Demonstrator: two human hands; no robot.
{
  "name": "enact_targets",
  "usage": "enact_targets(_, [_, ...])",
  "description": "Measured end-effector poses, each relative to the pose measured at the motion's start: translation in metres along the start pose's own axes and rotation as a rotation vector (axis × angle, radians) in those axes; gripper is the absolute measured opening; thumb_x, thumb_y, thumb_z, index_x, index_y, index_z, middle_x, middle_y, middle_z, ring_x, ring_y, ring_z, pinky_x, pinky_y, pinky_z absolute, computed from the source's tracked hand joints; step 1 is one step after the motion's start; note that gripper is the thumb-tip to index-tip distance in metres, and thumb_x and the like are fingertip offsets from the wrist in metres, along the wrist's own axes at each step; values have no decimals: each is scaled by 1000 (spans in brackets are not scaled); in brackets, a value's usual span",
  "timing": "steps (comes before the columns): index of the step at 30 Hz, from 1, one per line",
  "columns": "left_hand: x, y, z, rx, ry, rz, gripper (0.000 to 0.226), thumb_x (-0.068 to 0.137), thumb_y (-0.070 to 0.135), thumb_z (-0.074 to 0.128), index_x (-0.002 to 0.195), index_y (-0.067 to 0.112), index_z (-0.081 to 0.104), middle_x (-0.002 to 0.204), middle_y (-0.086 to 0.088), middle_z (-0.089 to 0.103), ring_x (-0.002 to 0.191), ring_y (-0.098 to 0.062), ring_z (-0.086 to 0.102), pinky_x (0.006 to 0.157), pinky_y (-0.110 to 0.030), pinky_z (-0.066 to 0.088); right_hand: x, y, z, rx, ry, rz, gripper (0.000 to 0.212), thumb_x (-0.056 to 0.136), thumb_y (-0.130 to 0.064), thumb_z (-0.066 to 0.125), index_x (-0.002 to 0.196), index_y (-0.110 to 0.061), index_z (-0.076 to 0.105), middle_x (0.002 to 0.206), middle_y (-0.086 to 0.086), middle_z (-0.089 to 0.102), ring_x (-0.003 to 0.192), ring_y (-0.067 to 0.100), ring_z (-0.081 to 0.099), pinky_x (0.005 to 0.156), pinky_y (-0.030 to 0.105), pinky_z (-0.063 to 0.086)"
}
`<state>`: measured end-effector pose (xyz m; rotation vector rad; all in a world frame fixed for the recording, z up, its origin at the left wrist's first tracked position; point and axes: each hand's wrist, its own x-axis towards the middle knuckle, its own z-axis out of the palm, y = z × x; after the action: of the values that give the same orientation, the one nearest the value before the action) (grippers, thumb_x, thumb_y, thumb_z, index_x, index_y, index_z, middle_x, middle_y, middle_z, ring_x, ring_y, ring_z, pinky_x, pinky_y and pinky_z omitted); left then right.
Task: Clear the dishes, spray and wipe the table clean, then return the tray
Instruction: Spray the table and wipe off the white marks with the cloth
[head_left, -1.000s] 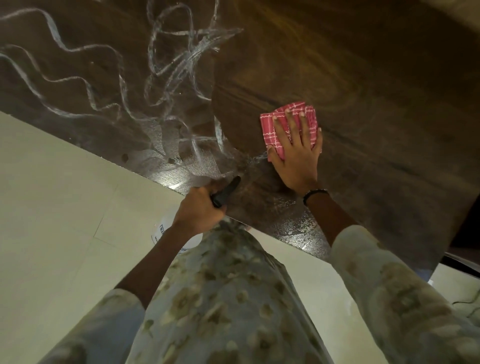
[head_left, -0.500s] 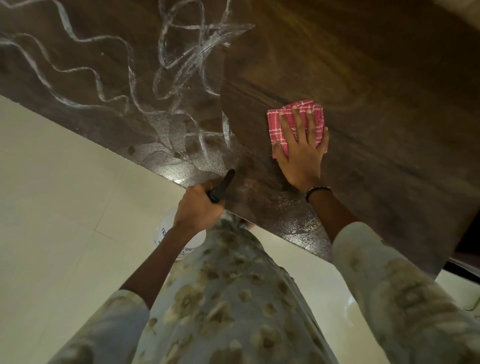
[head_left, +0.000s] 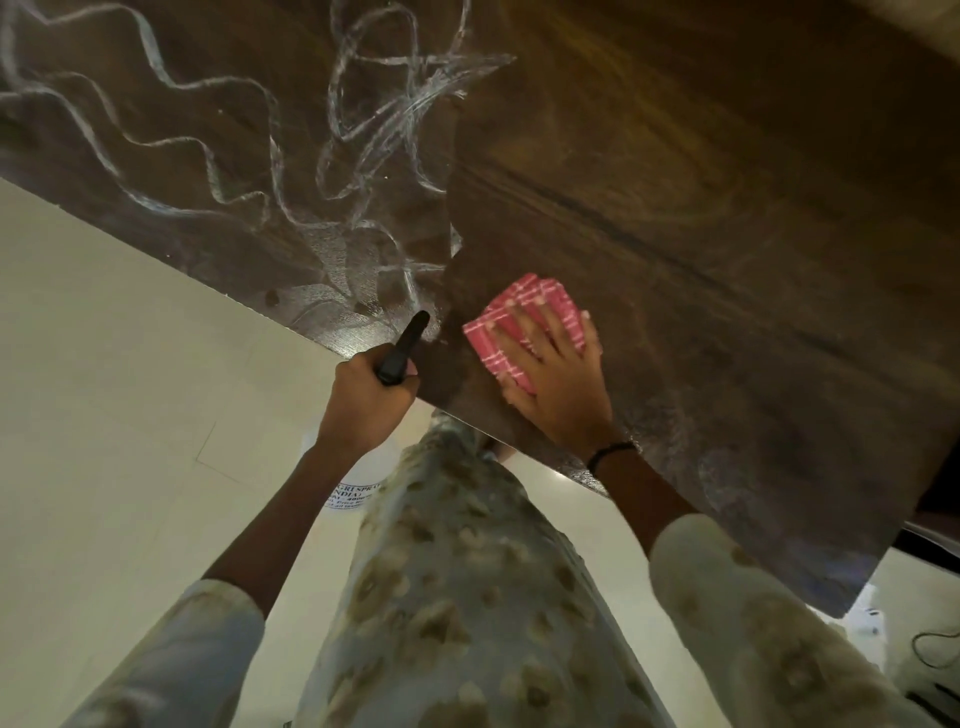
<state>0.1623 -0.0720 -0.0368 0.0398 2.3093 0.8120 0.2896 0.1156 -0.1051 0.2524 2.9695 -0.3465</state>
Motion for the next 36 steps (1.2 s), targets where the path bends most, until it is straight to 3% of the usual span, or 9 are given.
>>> enact_targets(6, [-6, -14, -2, 1, -35, -4, 11, 82, 12, 61, 81, 2, 64, 69, -26, 59, 51, -25, 37, 56, -30, 36, 49, -11, -3, -17, 22, 282, 57, 94, -52, 31, 147, -30, 32, 155, 2, 30, 145, 28, 21, 107, 69, 8])
enact_targets(11, [-18, -27, 0, -40, -125, 24, 10, 72, 19, 60, 77, 10, 64, 72, -26, 60, 56, -21, 39, 58, -28, 37, 52, -50, 6, 40, 20, 96, 54, 96, -48, 34, 147, -30, 33, 156, -1, 28, 145, 27, 20, 111, 66, 7])
enact_targets(14, [-23, -36, 1, -4, -192, 41, 12, 66, 25, 56, 75, 18, 61, 67, -19, 61, 56, -29, 45, 59, -33, 43, 6, -52, 10, 60, -5, -1, 52, 97, -49, 33, 147, -32, 32, 156, -3, 27, 146, 22, 17, 113, 63, 8])
enact_targets(17, [-26, -43, 0, 81, -216, 56, 10, 66, 26, 55, 75, 23, 58, 61, -9, 58, 57, -35, 50, 59, -40, 48, -39, -37, 15, 7, -46, 13, 55, 95, -50, 38, 147, -33, 30, 156, -4, 27, 146, 22, 18, 113, 61, 10])
enact_targets(21, [-22, -49, -2, 50, -158, -15, 4, 69, 20, 59, 68, 24, 58, 51, 4, 49, 46, -20, 39, 56, -31, 40, -53, -31, 15, -29, -67, 30, 59, 92, -50, 45, 146, -33, 29, 154, -3, 31, 144, 24, 22, 112, 64, 13])
enact_targets(24, [-20, -56, -3, 44, -99, -49, 10, 65, 25, 54, 57, 22, 48, 49, -1, 43, 49, -24, 33, 54, -30, 36, -51, -31, 15, -33, -74, 31, 59, 91, -51, 46, 145, -33, 31, 154, -3, 32, 144, 24, 23, 111, 64, 14])
enact_targets(30, [-9, -66, -11, 1, -100, -32, 23, 64, 32, 53, 70, 11, 59, 59, -15, 56, 57, -37, 44, 58, -41, 45, -45, -30, 18, -32, -46, 24, 57, 91, -51, 45, 144, -33, 34, 153, -2, 33, 144, 24, 22, 111, 64, 14])
enact_targets(32, [-5, -60, -16, 22, -52, -41, 13, 70, 23, 59, 62, 15, 53, 48, -4, 45, 48, -27, 34, 54, -33, 38, -36, -33, 16, -38, -46, 22, 57, 92, -51, 43, 144, -33, 33, 154, -3, 32, 144, 24, 22, 112, 64, 13])
enact_targets(36, [6, -53, -23, 59, 10, -64, 27, 76, 11, 64, 56, 22, 49, 44, 2, 38, 43, -17, 27, 54, -26, 34, 6, -48, 11, -14, 22, 86, 55, 92, -49, 44, 143, -31, 36, 151, -2, 37, 143, 23, 24, 113, 61, 11])
